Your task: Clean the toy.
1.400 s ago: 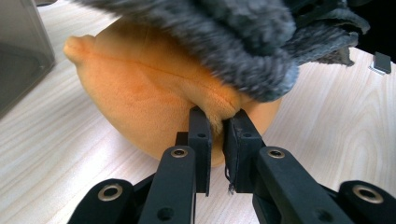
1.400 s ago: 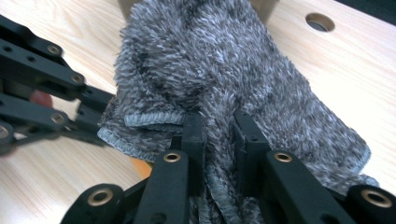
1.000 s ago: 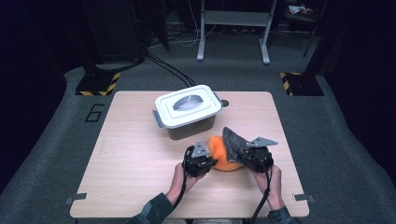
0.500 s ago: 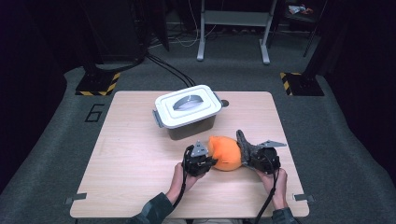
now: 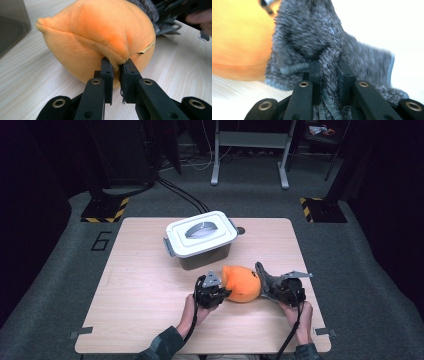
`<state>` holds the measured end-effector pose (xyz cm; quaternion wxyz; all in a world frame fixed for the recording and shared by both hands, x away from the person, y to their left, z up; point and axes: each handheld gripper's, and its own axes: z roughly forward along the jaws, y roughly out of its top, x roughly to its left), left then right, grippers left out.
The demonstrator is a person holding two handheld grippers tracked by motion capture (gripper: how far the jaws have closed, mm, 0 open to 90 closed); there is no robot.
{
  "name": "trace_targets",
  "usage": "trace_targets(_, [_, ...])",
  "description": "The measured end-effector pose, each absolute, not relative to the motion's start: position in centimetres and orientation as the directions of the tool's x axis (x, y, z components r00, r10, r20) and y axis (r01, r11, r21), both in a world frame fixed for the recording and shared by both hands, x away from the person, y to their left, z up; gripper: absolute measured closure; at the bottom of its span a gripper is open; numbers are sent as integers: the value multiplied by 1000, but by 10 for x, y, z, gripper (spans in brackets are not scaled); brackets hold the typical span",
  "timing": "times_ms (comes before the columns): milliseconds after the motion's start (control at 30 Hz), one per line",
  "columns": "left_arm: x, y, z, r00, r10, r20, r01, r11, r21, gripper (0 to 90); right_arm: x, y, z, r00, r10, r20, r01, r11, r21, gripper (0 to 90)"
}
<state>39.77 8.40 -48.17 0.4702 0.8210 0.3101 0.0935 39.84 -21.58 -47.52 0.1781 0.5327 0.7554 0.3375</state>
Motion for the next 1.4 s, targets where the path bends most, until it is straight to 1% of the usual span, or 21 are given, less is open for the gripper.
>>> trace_targets(133, [398, 84, -481, 795, 591, -136, 417, -370, 831, 817, 389, -217, -455, -387, 917, 98, 644, 193, 740, 769])
trace_targets(167, [397, 83, -481, 796, 590, -131, 414, -374, 830, 817, 383, -213, -441, -415, 906, 84, 610, 209, 764, 769])
trace_targets(267, [397, 83, -481, 797, 590, -132, 414, -374, 830, 817, 379, -204, -430, -440, 894, 82, 584, 216, 782, 768])
trace_targets(333, [397, 83, -481, 796, 590, -133, 415, -373, 830, 816, 376, -182, -418, -497, 866, 56, 552, 266, 790, 768])
trace_targets(367, [397, 83, -481, 796, 590, -133, 415, -373, 830, 816, 376, -182, -418, -497, 866, 56, 552, 266, 790, 768])
trace_targets(400, [398, 83, -481, 796, 590, -133, 414, -372, 831, 815, 379, -168, -418, -526, 850, 29, 547, 312, 777, 768])
trace_targets(467, [398, 84, -481, 797, 588, -137, 414, -368, 832, 813, 385, -157, -423, -543, 840, 6, 549, 350, 759, 768])
trace_targets(633, [398, 84, -482, 795, 590, -140, 414, -359, 837, 794, 393, -146, -435, -547, 837, -4, 566, 373, 735, 769])
trace_targets(700, [397, 84, -482, 794, 593, -130, 404, -357, 842, 750, 396, -148, -437, -548, 836, 2, 562, 367, 741, 770])
trace_targets(800, [395, 84, -481, 789, 605, -108, 393, -361, 846, 625, 398, -149, -438, -541, 841, 12, 575, 360, 735, 770])
trace_targets(900, [395, 87, -483, 795, 598, -95, 383, -374, 845, 538, 401, -152, -438, -547, 837, 19, 574, 358, 737, 770])
trace_targets(967, [396, 87, -485, 799, 596, -77, 375, -394, 839, 501, 402, -152, -438, -544, 839, 30, 580, 350, 735, 770])
trace_targets(1033, [398, 88, -487, 798, 597, -80, 383, -399, 833, 457, 403, -153, -439, -549, 835, 25, 574, 356, 737, 770])
trace_targets(1133, [399, 85, -489, 803, 592, -68, 369, -405, 837, 437, 405, -154, -439, -547, 836, 41, 580, 343, 738, 770])
trace_targets(1200, [399, 81, -491, 810, 583, -64, 364, -414, 835, 439, 405, -154, -439, -545, 837, 43, 581, 341, 739, 770])
trace_targets(1233, [398, 75, -493, 810, 585, -23, 341, -440, 830, 489, 405, -153, -440, -546, 837, 37, 579, 345, 739, 770])
trace_targets(1267, [398, 73, -493, 812, 583, -4, 328, -452, 829, 534, 405, -153, -440, -545, 838, 31, 578, 348, 738, 770])
trace_targets(1300, [398, 72, -493, 810, 586, 1, 323, -448, 834, 577, 404, -152, -440, -536, 844, 37, 585, 339, 737, 770])
trace_targets(1333, [398, 72, -493, 810, 586, 1, 323, -448, 834, 647, 405, -153, -440, -539, 842, 27, 576, 345, 741, 770])
trace_targets(1367, [398, 72, -493, 809, 588, -1, 323, -444, 836, 647, 405, -153, -440, -539, 842, 27, 576, 345, 741, 770])
trace_targets(1400, [400, 73, -491, 811, 585, -7, 323, -438, 839, 736, 404, -155, -440, -535, 844, 34, 575, 334, 747, 770])
